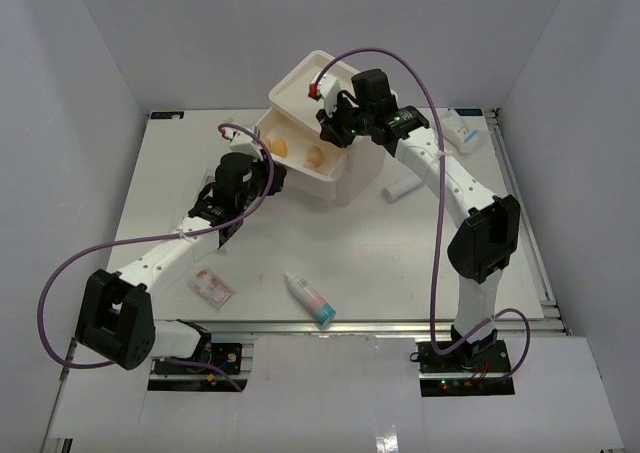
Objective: Organize the makeup
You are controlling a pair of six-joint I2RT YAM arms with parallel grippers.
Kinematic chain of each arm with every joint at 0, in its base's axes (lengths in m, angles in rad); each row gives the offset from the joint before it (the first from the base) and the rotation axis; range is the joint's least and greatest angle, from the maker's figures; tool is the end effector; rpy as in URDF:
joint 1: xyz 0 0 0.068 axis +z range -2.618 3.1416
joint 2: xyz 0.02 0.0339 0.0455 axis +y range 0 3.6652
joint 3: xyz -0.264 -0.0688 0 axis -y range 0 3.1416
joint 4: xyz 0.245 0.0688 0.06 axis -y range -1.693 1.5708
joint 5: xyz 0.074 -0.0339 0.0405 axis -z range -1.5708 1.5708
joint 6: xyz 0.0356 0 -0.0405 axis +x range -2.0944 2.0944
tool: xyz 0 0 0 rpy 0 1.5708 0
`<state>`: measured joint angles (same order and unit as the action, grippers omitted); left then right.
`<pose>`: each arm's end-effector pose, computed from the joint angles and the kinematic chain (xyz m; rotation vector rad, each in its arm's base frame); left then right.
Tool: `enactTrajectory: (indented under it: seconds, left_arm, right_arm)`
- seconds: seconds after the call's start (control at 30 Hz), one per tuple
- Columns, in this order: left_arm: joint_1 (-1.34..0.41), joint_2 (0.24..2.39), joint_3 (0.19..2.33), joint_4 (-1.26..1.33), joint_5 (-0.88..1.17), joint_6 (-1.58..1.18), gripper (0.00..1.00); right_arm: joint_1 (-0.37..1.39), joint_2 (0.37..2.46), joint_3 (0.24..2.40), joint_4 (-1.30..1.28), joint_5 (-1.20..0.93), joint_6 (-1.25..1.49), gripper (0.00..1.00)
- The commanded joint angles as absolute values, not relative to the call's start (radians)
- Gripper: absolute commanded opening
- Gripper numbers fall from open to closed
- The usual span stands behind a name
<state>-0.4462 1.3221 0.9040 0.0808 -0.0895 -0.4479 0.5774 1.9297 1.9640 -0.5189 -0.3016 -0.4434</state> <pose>0.2779 -0.1294 0.2885 -0.0632 1.9398 -0.5163 0.3722 0.2551 0.3787 -1.1632 1.6935 0.3929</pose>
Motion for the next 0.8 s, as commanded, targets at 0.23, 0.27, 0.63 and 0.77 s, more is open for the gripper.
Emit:
enactTrajectory:
  seconds: [0.23, 0.27, 0.63, 0.77]
  left_arm:
    - [-0.341, 1.449, 1.069, 0.186, -0.156, -0.377, 0.29]
    - [-0.341, 1.451, 1.077, 0.186, -0.153, -0.374, 0.29]
    - [-0.341, 1.238, 0.828, 0.286, -0.184, -0.425, 0.37]
    - [-0.341, 1.139, 0.749, 0.299, -0.215, -0.434, 0.44]
  right_arm:
    - [0.635, 1.915, 1.966, -0.685, -0.512, -0.433, 0.08]
    - [0.634, 1.916, 1.968, -0.686, -0.511, -0.433, 0.08]
    - [0.588, 1.915, 1.994, -0.684, -0.466, -0.425, 0.09]
    - [0.548, 1.9, 1.983, -0.686, -0.492, -0.436, 0.09]
